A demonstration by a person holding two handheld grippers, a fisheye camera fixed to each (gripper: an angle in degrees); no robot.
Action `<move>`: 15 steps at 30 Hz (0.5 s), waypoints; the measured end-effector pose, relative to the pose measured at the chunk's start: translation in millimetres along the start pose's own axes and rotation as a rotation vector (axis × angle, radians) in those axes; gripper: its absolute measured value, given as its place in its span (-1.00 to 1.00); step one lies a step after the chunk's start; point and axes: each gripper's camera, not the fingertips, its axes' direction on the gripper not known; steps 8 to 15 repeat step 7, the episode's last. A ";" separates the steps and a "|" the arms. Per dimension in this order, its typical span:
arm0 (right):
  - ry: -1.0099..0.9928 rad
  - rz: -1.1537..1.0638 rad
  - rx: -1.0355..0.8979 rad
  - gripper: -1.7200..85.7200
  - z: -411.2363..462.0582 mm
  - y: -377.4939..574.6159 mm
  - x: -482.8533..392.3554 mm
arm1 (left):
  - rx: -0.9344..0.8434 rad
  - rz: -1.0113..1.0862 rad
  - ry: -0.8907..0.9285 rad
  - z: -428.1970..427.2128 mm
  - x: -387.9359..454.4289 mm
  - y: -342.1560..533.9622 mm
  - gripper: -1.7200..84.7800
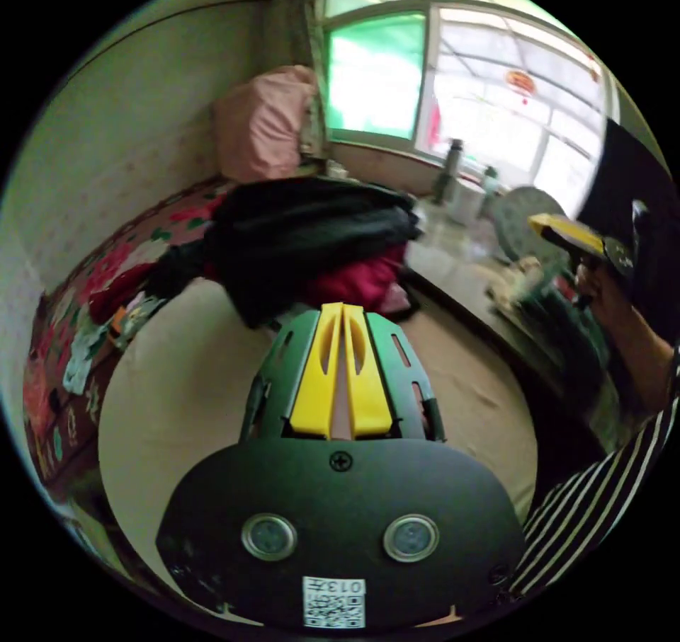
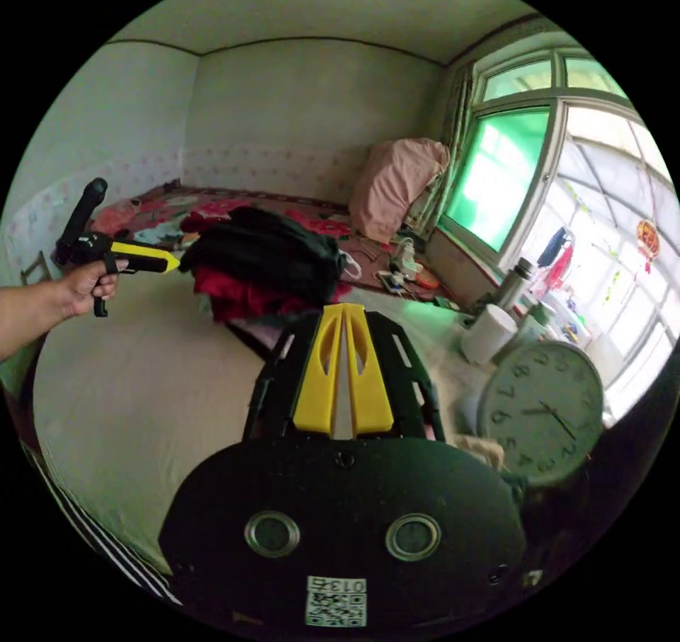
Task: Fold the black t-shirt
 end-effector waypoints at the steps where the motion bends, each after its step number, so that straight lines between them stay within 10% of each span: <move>1: 0.045 0.021 -0.031 -0.95 -24.3 23.4 4.3 | -0.022 0.038 0.055 3.7 23.2 16.7 -0.96; 15: 0.226 0.187 -0.282 -0.86 -122.9 133.5 42.2 | -0.120 0.170 0.306 21.8 126.8 89.4 -0.92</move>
